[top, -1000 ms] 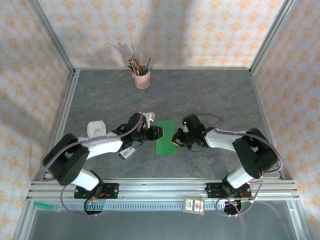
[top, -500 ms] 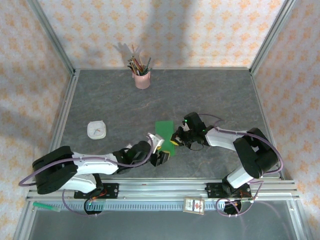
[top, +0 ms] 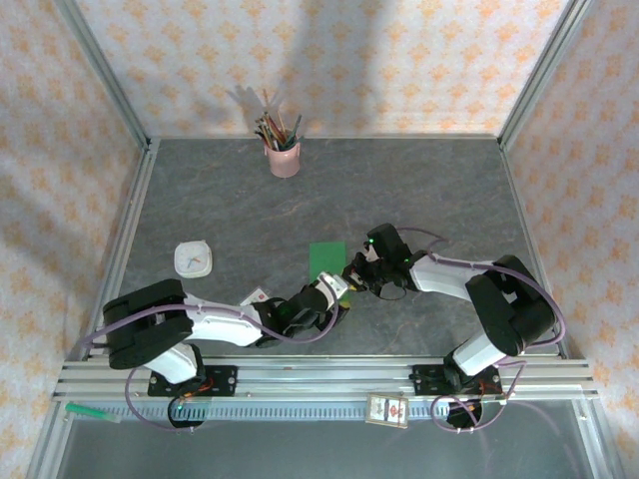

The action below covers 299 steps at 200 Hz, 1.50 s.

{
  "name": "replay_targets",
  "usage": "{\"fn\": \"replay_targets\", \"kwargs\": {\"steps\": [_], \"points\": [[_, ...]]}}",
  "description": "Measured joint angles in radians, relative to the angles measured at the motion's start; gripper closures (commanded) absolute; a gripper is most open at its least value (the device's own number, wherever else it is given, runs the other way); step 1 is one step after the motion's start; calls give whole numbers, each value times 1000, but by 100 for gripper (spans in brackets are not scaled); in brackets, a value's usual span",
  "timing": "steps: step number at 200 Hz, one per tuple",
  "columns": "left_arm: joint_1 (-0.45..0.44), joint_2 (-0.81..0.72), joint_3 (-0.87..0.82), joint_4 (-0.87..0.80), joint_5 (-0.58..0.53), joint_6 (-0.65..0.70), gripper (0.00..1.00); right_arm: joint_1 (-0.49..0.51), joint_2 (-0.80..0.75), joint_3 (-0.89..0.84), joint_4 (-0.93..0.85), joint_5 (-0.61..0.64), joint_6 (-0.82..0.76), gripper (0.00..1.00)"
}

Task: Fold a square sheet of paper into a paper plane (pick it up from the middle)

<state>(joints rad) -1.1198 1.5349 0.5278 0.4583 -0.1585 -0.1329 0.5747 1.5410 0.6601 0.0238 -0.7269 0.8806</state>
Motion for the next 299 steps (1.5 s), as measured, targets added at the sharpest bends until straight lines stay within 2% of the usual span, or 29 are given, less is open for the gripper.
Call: {"fn": "replay_targets", "kwargs": {"steps": [35, 73, 114, 135, 176, 193, 216, 247, 299], "points": [[-1, 23, 16, 0, -11, 18, 59, -2, 0, 0, 0, 0, 0, 97], [-6, 25, 22, 2, -11, 26, 83, -5, 0, 0, 0, 0, 2, 97], [-6, 25, 22, 3, -10, 21, 100, -5, 0, 0, 0, 0, 3, 96], [-6, 25, 22, 4, -8, 19, 100, -5, 0, 0, 0, 0, 3, 92], [-4, 24, 20, 16, 21, 10, 100, -15, -1, 0, -4, 2, 5, 70], [9, 23, 12, 33, 64, -3, 100, -36, -17, 0, -22, 5, -15, 66], [47, 13, -6, 42, 129, -27, 100, -79, -77, 0, -60, 26, -45, 65], [83, -11, -38, 68, 207, -59, 100, -114, -117, 3, -60, 44, -74, 70], [101, -14, -47, 91, 279, -94, 100, -113, 48, 105, 0, 8, -132, 77]]}}
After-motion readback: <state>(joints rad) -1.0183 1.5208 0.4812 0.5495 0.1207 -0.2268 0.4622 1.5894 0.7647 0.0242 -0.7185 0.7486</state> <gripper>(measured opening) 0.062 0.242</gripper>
